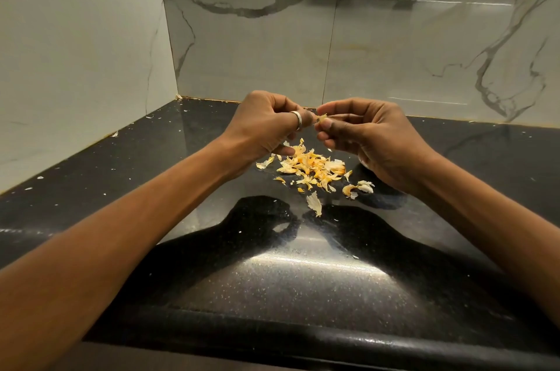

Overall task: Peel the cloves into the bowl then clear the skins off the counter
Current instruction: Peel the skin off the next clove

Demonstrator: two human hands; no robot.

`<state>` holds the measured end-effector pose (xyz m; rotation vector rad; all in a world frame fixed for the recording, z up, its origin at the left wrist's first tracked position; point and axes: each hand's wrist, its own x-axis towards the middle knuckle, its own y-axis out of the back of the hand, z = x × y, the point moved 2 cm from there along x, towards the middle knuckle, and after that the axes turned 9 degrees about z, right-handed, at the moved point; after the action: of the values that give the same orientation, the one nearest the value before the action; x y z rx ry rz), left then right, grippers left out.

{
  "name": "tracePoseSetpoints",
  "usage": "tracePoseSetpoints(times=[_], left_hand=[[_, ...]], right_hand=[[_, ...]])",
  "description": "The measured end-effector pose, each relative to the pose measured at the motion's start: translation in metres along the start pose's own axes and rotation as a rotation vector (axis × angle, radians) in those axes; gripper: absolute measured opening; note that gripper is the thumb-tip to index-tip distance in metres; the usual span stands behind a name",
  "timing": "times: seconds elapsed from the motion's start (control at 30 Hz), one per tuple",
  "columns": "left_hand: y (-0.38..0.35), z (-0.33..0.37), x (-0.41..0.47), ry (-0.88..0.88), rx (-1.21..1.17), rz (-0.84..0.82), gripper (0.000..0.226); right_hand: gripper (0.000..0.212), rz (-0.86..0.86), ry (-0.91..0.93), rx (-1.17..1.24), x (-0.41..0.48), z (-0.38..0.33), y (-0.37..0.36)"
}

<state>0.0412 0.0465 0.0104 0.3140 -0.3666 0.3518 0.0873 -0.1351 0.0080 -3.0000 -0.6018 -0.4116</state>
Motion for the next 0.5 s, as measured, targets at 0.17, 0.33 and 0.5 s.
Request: tracePoseSetpoints(times=[0.17, 0.33, 0.5], left_hand=[[0.0020, 0.0029, -0.0006, -0.084, 0.023, -0.021, 0.012], [0.0027, 0.0001, 0.0022, -0.150, 0.060, 0.034, 0.013], [0.0038, -0.0035, 0.0058, -0.256, 0.201, 0.167, 0.021]], right_hand=[[0.019, 0.020, 0.032, -0.039, -0.0007, -0.0010, 0.0014], [0.019, 0.037, 0.052, -0.064, -0.0015, -0.0008, 0.0008], [0.019, 0.038, 0.063, -0.100, -0.0019, -0.0007, 0.0001]])
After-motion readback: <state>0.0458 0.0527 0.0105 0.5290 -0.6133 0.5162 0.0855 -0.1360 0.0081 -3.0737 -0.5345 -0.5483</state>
